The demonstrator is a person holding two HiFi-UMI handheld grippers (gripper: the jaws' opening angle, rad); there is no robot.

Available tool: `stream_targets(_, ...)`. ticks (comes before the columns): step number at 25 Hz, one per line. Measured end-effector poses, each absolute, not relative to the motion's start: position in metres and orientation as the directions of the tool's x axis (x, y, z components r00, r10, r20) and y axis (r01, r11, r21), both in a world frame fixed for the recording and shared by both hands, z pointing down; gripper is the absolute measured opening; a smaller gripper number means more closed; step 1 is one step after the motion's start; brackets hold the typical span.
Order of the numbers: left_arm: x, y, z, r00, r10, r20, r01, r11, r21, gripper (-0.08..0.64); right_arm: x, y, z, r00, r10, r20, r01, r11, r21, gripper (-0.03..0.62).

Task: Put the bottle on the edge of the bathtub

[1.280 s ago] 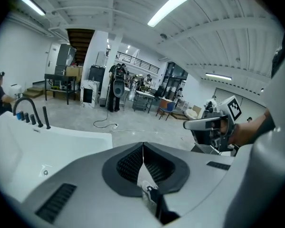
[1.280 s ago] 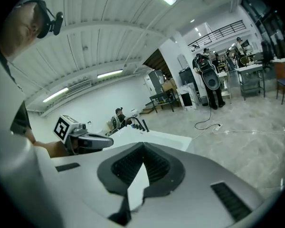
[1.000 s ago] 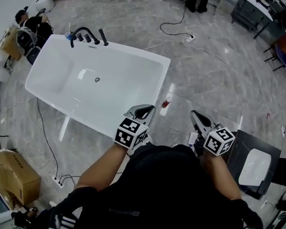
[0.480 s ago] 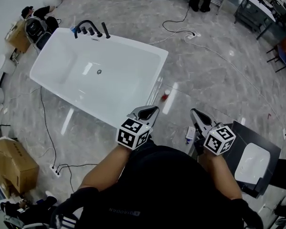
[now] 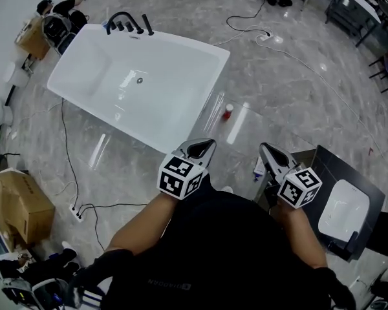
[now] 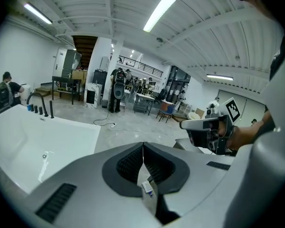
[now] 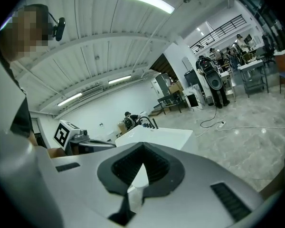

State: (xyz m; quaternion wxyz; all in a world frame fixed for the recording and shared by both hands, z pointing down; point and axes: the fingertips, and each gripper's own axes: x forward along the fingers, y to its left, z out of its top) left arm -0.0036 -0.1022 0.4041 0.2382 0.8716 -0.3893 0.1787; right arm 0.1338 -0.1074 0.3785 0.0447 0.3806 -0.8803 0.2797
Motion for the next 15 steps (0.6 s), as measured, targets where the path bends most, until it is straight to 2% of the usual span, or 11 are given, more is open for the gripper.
stream_targets(15,0.018,-0.078,0.400,0.615,-0.608,0.503,-0.774,-0.588,0.235,0.017,0.155,-0.080,0.399,-0.700,-0.634,0.329,-0.710,0.564,-0.423,0.035)
